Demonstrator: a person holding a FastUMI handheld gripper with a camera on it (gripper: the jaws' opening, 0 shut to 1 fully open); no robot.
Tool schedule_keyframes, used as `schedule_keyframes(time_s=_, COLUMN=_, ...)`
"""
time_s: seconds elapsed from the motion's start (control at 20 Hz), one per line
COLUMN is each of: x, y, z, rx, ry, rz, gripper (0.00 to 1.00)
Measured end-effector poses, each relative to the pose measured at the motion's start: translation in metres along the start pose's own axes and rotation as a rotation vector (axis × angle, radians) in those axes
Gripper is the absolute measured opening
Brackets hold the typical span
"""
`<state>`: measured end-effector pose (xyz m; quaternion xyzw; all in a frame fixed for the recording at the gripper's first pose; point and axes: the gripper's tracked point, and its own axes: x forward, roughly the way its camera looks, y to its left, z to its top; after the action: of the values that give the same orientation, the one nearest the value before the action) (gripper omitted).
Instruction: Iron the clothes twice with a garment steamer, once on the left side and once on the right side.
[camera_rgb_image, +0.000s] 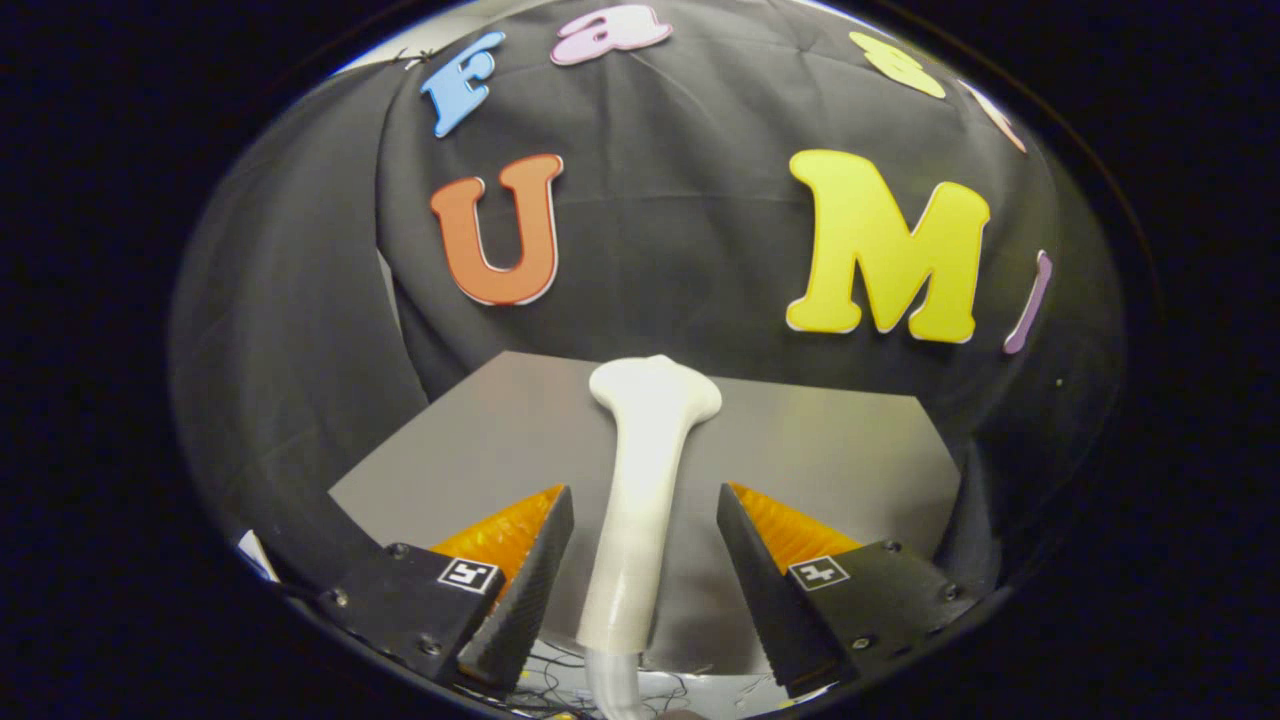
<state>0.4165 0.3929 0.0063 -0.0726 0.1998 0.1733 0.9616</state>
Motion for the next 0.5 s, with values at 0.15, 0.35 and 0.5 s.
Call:
schedule_keyframes(time_s=0.15, x=0.020, y=0.004, z=-0.010, rx=0.029, ry=0.053, rz=-0.013, gripper=0.80)
schedule_keyframes(time_s=0.35, x=0.032, y=0.002, z=-0.009, rx=0.027, ry=0.080, rz=-0.044, gripper=0.65)
schedule_keyframes(time_s=0.5, x=0.031, y=0.007, z=-0.011, rx=0.036, ry=0.093, rz=-0.053, gripper=0.49)
